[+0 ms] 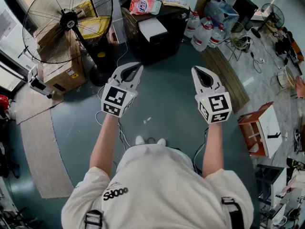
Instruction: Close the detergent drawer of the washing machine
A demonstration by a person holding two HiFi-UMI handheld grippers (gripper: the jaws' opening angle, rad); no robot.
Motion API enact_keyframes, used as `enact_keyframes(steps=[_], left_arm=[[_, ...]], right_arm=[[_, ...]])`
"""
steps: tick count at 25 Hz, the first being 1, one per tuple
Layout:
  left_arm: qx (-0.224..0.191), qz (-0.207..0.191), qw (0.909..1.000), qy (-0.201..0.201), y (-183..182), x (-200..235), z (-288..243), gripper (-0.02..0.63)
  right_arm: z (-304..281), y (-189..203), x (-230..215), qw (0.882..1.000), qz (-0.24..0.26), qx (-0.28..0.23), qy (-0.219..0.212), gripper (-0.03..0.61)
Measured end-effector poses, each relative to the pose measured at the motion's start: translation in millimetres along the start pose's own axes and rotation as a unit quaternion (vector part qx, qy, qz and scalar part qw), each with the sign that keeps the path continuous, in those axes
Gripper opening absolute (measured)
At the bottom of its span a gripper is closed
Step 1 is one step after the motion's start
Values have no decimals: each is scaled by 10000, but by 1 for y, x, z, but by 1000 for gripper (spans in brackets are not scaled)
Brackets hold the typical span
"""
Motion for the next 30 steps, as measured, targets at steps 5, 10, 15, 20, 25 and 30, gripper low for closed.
enact_keyframes(steps=[5,10,15,20,25,30], left_arm=[[75,-9,10000,-58,1,-5,-9,18],[203,-11,9997,-105,2,-17,-20,18],[353,2,9993,-137,13,-36,-32,18],[368,-20,9992,-131,15,-37,-50,18],[341,-38,9992,-181,16,-19,-77,18],[275,177,9994,-130,34,21,-113,18]], right_arm=[[0,5,-10,9999,-48,-93,-91,-2],[6,10,-29,9984,-319,-380,-266,-2],[7,29,-43,9973,-310,-429,-514,-2],[-7,41,-56,9978,-48,-347,-566,-2],[-31,42,-72,9982,184,-334,-461,-2],[-81,49,-84,9977,234,-297,-570,-2]])
Point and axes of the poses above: the fingertips, and each gripper's own axes: z backward along the fingers, x to its left, y out of its underside, the point moved 6 cm from there along z, backward along the fingers, and after that the axes turned 1 degree about -y, right-handed, at the moved point
